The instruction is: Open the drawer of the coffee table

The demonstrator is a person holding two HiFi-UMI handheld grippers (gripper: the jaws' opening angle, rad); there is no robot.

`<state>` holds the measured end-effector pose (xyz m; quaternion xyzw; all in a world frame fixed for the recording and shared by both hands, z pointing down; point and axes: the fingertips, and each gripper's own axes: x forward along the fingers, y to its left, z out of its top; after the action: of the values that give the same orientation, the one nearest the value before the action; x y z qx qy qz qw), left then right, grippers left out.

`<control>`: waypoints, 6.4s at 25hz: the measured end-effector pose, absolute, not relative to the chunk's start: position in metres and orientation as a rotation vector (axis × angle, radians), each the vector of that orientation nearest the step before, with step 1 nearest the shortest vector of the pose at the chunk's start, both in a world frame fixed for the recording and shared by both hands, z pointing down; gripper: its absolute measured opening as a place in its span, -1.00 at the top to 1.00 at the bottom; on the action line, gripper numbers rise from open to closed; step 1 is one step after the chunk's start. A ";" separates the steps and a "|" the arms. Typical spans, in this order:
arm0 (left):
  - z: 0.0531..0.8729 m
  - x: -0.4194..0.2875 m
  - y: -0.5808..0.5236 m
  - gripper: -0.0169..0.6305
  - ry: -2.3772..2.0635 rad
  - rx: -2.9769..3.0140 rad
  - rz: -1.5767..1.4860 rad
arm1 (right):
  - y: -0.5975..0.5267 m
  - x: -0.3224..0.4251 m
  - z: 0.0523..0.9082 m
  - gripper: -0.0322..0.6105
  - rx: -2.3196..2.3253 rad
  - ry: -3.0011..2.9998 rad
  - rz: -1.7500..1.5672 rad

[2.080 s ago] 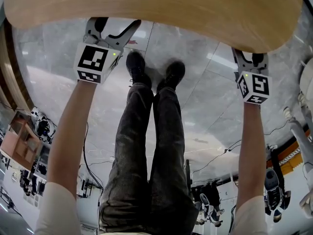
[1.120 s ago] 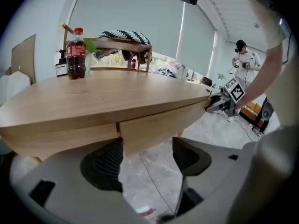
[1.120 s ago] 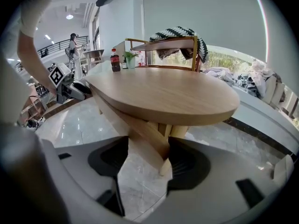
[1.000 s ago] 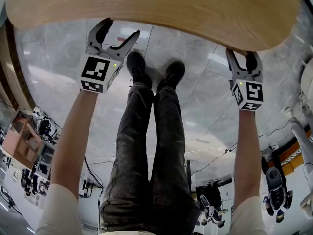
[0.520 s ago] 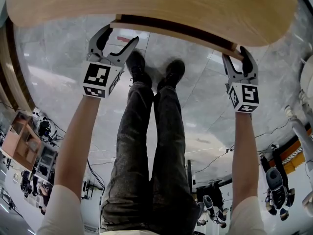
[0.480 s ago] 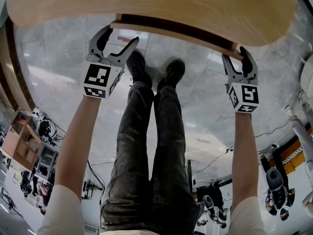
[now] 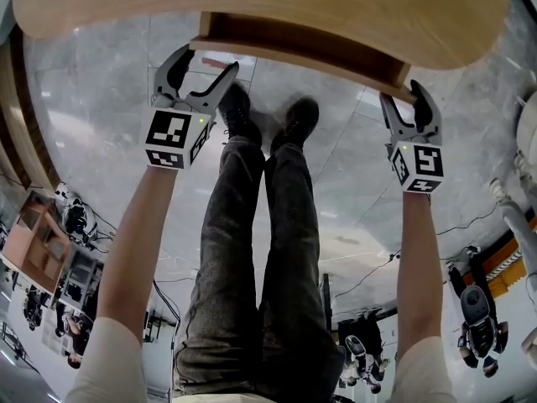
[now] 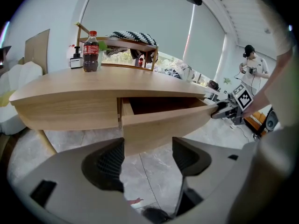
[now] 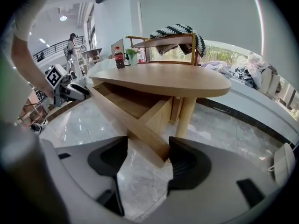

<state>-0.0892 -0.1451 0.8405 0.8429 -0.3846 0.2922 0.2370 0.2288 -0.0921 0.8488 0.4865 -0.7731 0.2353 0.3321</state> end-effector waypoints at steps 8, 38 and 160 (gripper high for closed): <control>0.845 -0.102 -0.135 0.10 -1.154 2.211 0.795 | -0.075 0.223 0.853 0.02 1.250 -2.014 0.643; 0.844 -0.121 -0.071 0.22 -1.178 2.097 0.814 | -0.006 0.207 0.854 0.01 1.217 -1.989 0.697; 0.169 -0.136 0.100 0.89 -1.266 2.694 0.416 | 0.182 0.164 0.173 0.84 1.796 -2.192 0.236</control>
<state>-0.1361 0.1003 0.1690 0.8943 -0.4202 0.1382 0.0678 0.1644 0.1815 0.1729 0.6246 -0.7623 0.0822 0.1484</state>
